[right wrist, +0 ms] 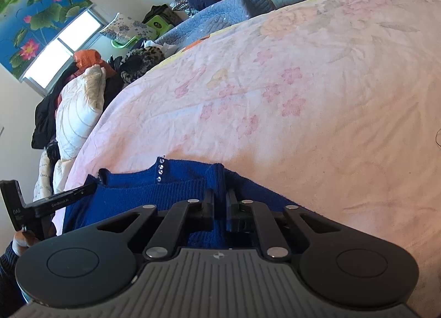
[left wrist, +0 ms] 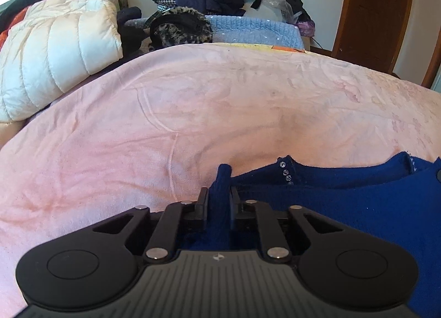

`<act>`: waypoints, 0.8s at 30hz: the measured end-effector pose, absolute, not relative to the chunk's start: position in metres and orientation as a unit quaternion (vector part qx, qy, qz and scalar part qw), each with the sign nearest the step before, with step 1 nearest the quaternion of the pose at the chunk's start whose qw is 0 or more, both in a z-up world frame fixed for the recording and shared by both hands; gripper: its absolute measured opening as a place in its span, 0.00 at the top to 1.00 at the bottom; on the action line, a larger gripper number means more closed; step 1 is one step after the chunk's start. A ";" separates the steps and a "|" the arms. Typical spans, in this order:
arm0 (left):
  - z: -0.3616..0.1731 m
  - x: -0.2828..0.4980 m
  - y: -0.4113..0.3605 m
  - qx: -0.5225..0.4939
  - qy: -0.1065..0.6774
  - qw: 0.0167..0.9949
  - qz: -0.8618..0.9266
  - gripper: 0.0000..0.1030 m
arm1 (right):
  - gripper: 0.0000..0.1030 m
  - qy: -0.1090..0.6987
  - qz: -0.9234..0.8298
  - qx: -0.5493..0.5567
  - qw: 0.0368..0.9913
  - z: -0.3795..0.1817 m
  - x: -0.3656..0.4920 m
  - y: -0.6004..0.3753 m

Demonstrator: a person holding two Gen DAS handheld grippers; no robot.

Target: Fold small clothes

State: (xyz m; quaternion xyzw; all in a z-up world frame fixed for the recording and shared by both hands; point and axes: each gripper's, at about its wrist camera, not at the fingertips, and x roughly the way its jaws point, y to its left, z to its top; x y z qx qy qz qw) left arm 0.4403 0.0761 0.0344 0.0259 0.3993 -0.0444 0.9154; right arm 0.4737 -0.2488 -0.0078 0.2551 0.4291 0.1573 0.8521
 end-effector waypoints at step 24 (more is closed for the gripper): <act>0.029 0.206 0.175 -0.308 0.368 0.875 0.063 0.24 | 0.51 0.432 0.129 0.348 0.822 -0.006 0.254 -0.289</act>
